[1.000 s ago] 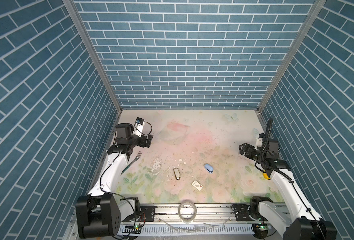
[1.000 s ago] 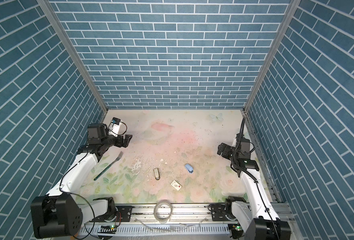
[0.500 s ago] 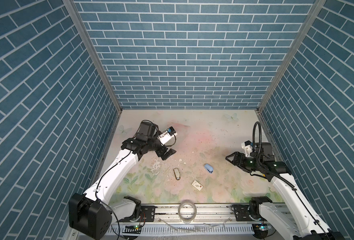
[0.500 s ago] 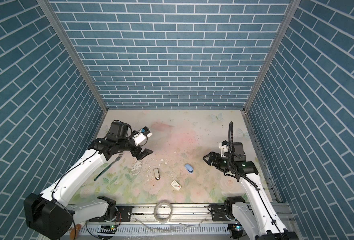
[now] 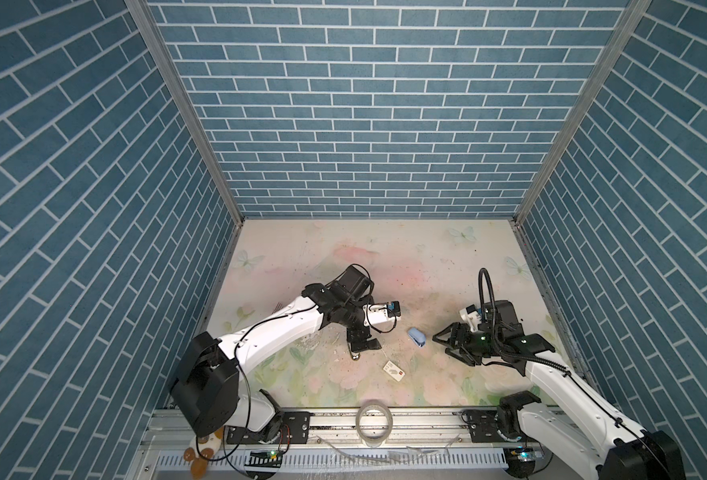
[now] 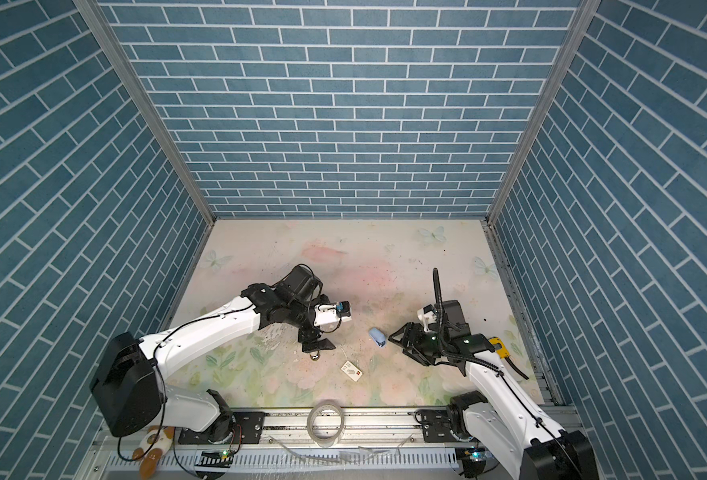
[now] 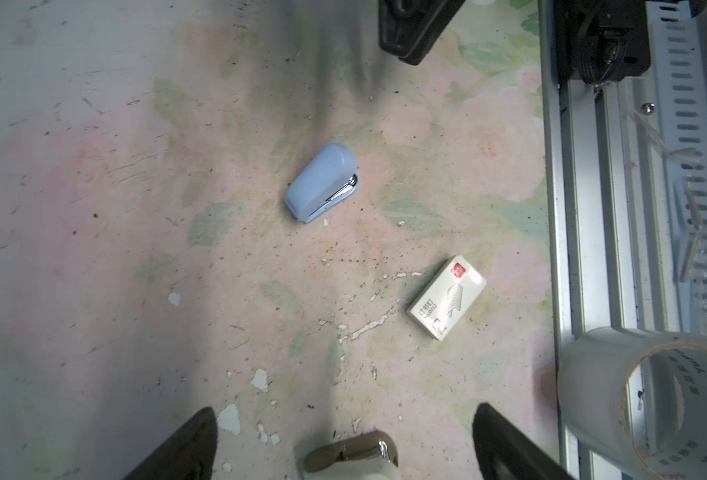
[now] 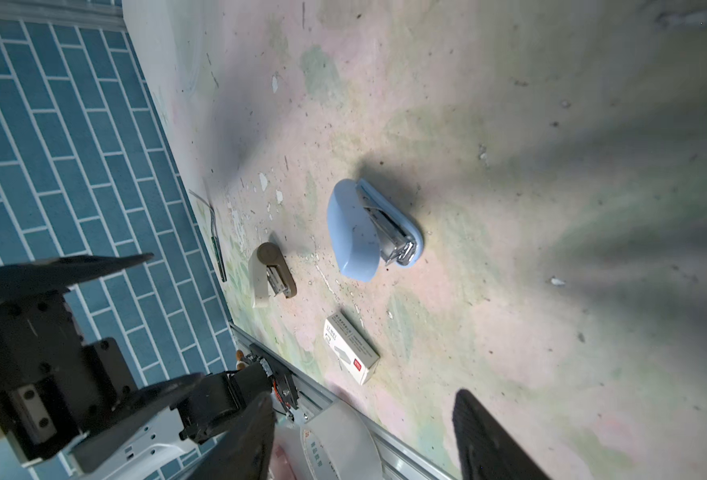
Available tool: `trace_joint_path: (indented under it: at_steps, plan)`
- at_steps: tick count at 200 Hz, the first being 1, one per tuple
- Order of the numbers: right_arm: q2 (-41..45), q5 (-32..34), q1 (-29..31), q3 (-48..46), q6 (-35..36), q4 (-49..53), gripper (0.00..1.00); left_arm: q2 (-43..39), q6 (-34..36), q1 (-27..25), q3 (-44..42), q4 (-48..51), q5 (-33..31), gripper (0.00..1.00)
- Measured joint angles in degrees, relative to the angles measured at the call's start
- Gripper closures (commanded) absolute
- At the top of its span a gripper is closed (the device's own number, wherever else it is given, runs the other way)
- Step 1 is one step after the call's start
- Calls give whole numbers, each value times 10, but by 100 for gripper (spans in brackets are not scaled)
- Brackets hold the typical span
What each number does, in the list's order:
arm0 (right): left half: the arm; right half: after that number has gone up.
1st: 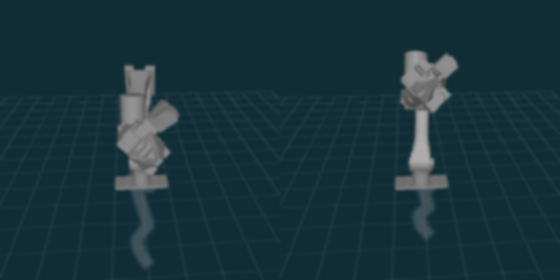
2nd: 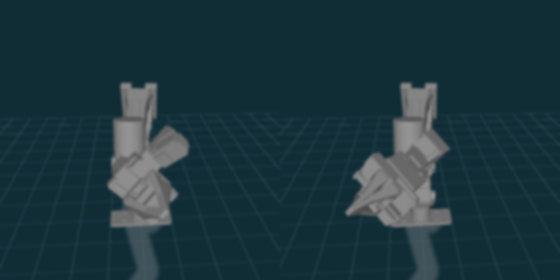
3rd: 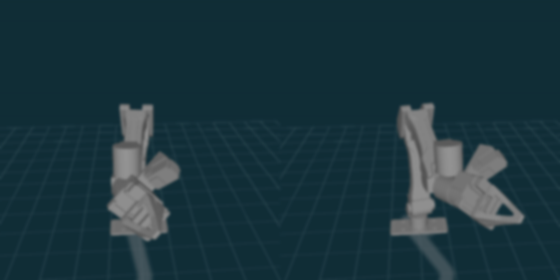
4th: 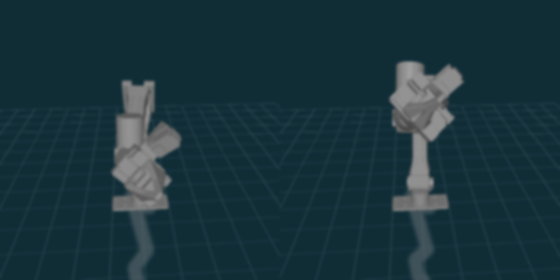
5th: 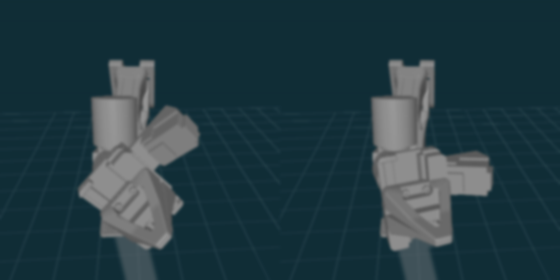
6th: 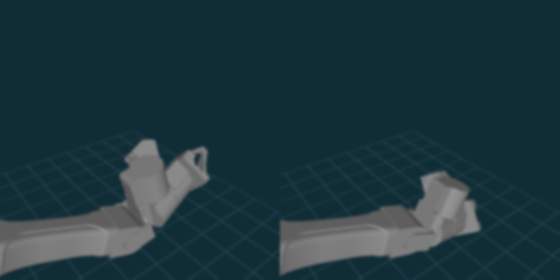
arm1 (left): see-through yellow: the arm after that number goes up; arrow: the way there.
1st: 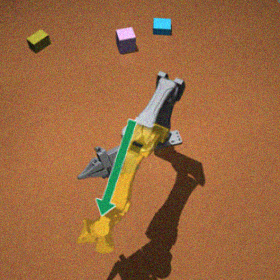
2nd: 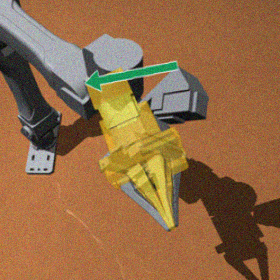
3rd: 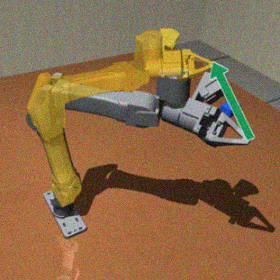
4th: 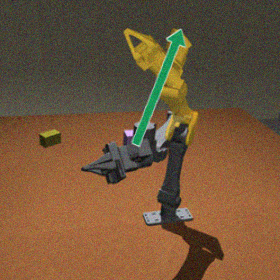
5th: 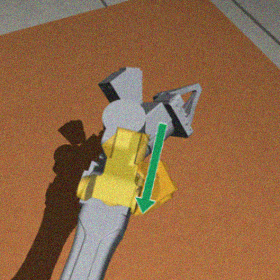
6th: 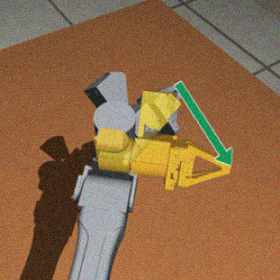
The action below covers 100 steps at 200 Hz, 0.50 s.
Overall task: Load the staples into the stapler
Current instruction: 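Swing the left gripper toward the staple box while the right nears the stapler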
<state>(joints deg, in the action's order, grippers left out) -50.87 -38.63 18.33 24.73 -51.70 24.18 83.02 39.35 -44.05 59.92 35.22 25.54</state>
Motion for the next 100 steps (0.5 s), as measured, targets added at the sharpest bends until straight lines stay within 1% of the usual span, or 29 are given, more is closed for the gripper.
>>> trace_joint_path:
  at_steps: [34,76,100]
  plan:
    - [19,34,0,-21,-33,-6,37,37,19,-40,-23,-30,1,7]
    - [49,52,0,-22,-51,-2,35,44,32,-78,-57,-65,3,7]
    - [51,56,0,-22,-51,2,35,62,42,-108,-59,-81,1,14]
